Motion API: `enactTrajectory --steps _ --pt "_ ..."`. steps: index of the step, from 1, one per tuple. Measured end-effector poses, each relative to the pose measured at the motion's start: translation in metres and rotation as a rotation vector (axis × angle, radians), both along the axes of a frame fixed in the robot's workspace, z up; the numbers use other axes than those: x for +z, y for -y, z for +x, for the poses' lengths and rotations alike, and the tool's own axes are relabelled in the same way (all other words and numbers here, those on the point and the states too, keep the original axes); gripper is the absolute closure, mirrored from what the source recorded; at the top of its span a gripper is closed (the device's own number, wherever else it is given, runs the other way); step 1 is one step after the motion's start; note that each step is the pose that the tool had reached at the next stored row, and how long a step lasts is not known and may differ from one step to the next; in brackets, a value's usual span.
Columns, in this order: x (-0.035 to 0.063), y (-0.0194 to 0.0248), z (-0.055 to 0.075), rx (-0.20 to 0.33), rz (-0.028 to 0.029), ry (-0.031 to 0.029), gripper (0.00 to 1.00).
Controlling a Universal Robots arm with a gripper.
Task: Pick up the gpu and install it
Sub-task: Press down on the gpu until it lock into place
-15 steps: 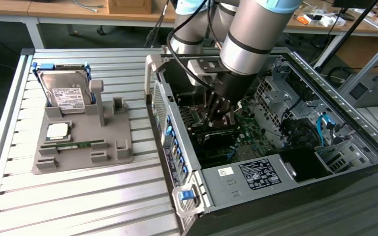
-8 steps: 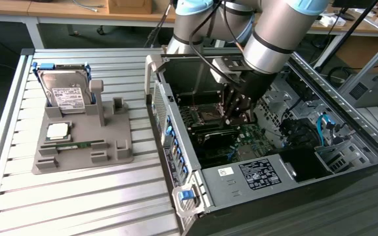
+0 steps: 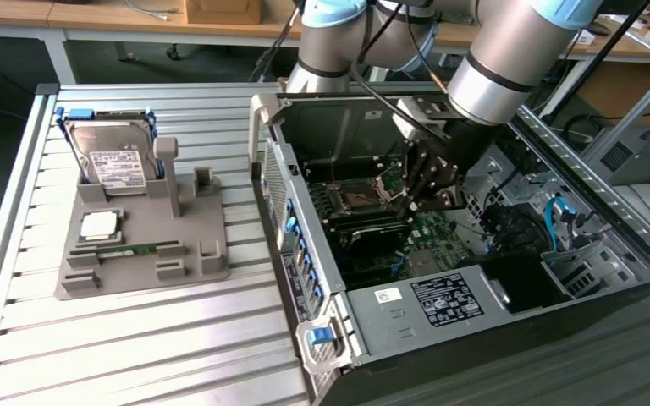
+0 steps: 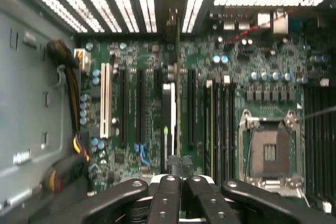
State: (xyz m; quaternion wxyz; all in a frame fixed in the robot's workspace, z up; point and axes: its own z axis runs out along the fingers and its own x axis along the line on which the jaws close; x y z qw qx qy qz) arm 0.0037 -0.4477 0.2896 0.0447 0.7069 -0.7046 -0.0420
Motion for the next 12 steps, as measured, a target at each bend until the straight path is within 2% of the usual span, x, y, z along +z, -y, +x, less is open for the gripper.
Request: enactTrajectory --steps 5,12 --pt "-0.0001 0.0000 0.015 0.000 0.0013 -0.0076 0.90" --pt "-0.0001 0.0000 0.015 0.000 0.0012 -0.0077 0.90"
